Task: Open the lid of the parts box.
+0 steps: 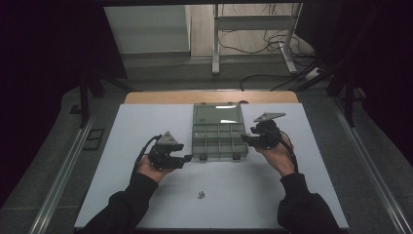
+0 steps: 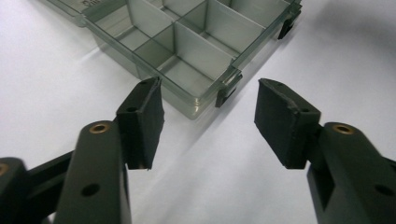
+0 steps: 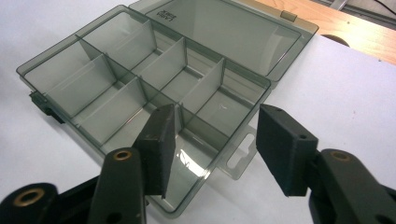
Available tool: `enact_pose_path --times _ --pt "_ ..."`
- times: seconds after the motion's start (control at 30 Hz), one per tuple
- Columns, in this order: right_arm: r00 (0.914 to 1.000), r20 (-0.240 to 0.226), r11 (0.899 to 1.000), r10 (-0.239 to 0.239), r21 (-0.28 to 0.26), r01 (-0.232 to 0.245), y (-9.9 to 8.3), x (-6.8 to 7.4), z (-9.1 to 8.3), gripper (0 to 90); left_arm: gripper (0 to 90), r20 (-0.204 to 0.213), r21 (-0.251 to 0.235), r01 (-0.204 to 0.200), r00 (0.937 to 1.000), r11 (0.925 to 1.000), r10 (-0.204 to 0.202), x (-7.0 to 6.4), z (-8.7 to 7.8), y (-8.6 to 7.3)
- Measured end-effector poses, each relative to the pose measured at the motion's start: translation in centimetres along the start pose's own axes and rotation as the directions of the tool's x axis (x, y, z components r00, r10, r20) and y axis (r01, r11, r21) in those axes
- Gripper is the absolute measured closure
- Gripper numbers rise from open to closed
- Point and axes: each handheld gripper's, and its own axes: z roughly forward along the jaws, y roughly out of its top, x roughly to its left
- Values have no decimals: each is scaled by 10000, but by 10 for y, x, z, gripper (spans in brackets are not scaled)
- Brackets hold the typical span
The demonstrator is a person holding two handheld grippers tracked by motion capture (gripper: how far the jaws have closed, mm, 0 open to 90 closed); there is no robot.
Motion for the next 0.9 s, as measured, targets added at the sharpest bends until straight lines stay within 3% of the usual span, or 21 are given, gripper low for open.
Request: enact_pose_path --times 0.2,0.9 --pt "9999 -140 9999 36 -107 -38 -5 4 -5 419 352 0 -73 164 9999 9998 -164 2 -7 -3" --pt "9995 -315 9991 0 -424 -13 -20 20 -21 261 140 -119 -159 93 9999 9998 -95 -2 -27 -11"
